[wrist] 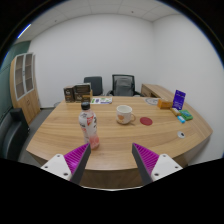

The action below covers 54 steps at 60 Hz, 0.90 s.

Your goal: Pour water

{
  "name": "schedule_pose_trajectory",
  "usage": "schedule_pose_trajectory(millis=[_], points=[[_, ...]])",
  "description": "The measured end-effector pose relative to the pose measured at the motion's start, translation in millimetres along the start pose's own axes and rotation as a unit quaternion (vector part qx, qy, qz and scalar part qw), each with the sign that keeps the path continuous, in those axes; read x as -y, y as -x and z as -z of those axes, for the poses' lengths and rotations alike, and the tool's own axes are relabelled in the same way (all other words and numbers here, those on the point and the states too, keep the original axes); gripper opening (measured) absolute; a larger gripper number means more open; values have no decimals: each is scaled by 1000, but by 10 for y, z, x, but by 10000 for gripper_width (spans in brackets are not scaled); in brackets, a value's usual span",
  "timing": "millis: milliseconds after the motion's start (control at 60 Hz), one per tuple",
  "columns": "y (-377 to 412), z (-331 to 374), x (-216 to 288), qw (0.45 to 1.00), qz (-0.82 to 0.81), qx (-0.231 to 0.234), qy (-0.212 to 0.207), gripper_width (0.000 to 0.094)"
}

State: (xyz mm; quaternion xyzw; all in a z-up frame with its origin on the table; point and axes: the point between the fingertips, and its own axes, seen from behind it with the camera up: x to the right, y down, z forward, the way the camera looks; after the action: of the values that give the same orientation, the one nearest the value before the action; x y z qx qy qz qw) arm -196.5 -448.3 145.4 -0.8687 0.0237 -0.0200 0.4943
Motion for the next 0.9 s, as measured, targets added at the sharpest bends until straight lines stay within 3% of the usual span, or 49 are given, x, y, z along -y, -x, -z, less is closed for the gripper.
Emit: schedule_pose_trajectory(millis=[300, 417, 517, 617, 700, 817, 900], points=[[857, -1043, 177, 998, 21, 37, -48, 855], [927, -1488, 171, 998, 2, 40, -56, 793], [962, -1763, 146, 997, 5, 41, -65, 696], [949, -1923, 137, 997, 4, 31, -74, 494], [953, -1967, 177, 996, -4, 31, -89, 458], [978, -1985, 182, 995, -7, 37, -90, 324], [1027, -1957, 289, 995, -5, 42, -93, 321]])
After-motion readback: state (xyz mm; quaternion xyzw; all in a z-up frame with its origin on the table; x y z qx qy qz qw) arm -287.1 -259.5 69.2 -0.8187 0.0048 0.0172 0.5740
